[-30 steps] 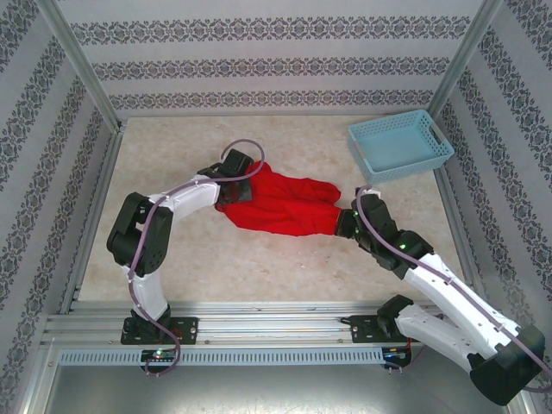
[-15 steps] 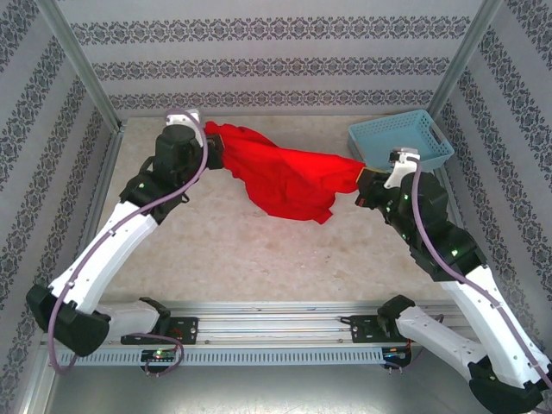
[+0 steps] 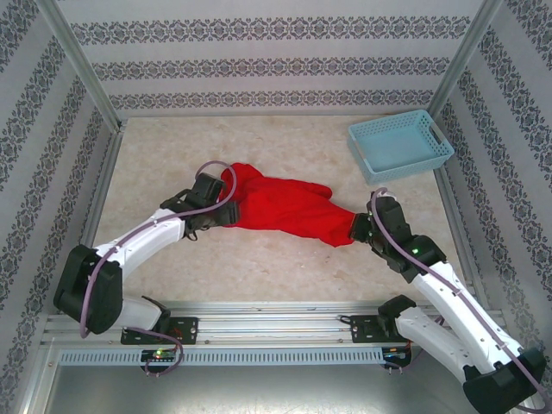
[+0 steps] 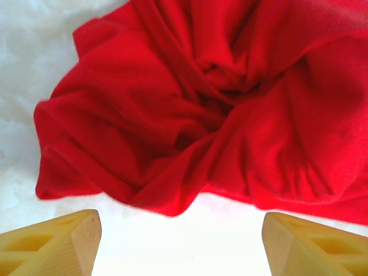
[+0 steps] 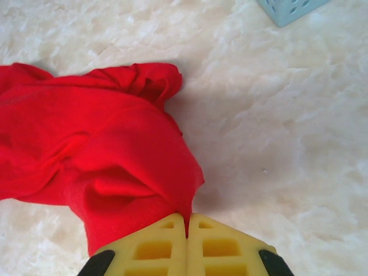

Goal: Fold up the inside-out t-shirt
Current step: Turn over the T-shirt at the center of the table.

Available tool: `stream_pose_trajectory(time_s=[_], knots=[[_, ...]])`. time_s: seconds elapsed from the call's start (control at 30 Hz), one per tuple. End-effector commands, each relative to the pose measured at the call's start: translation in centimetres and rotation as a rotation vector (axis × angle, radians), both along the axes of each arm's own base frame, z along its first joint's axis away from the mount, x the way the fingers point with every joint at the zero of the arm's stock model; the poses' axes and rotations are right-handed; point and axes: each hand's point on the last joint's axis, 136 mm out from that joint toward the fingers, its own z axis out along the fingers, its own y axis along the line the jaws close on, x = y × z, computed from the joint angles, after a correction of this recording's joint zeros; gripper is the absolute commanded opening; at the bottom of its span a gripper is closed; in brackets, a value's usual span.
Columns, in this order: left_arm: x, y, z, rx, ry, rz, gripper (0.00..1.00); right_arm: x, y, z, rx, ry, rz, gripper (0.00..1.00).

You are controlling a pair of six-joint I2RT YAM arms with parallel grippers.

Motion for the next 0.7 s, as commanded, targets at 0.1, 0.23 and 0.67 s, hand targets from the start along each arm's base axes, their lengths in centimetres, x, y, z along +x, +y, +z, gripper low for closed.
stream_pose_trajectory(time_s=[0.1, 0.23, 0.67], knots=[[2.3, -2.8, 0.4, -0.114, 0.008, -0.01, 0.62, 0.2, -0.2, 0.4, 0.036, -0.009, -0.028, 0.0], [2.6, -3.7, -1.7, -0.099, 0.084, -0.034, 0.53, 0.3, -0.4, 0.8, 0.031, -0.023, -0.032, 0.0], [10.0, -3.0, 9.2, 0.006, -0.129, -0.031, 0.0, 2.6, -1.8, 9.4, -0.017, -0.183, -0.031, 0.0]])
